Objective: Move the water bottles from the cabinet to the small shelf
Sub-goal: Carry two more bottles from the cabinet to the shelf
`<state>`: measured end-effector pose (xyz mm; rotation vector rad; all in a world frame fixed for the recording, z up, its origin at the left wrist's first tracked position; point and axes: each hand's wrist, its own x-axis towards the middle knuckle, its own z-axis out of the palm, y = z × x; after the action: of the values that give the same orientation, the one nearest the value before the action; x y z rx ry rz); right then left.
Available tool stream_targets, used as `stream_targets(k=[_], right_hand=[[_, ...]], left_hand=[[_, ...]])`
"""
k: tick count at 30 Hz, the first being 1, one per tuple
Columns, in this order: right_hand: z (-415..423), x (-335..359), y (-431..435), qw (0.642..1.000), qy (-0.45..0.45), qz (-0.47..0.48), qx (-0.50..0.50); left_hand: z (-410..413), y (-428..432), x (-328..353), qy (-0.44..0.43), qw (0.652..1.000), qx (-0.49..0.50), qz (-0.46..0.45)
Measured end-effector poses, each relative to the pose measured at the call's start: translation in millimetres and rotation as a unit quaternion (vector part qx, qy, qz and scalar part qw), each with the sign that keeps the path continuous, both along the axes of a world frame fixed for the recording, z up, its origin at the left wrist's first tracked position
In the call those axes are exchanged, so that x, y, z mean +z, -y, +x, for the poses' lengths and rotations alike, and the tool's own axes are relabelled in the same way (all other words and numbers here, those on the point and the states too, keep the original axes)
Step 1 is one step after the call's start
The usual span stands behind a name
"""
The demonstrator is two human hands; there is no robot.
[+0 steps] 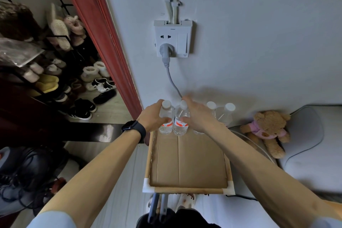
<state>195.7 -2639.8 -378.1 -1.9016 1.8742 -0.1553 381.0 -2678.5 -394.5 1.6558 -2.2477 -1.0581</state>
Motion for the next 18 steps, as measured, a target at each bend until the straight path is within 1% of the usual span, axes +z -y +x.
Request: stream_targets(k=[6,11,18], right_hand=[[4.8,-3.6,-6.6,0.998,-0.042,-0.032,0.034],[5.2,-12.3,-14.2,0.999,-0.011,-0.043,0.022],[3.1,-6.5,-11.3,0.999,-0.022,-0.043,0.020]], left_hand=[[0.6,0.4,-8.6,0.007,1.000,0.015,-0.012],[1.2,-5.7,-15.2,0.006,0.999,0.016,-0.031],[1.5,-3.5,-9.0,-0.006,1.000,0.012,-0.013]])
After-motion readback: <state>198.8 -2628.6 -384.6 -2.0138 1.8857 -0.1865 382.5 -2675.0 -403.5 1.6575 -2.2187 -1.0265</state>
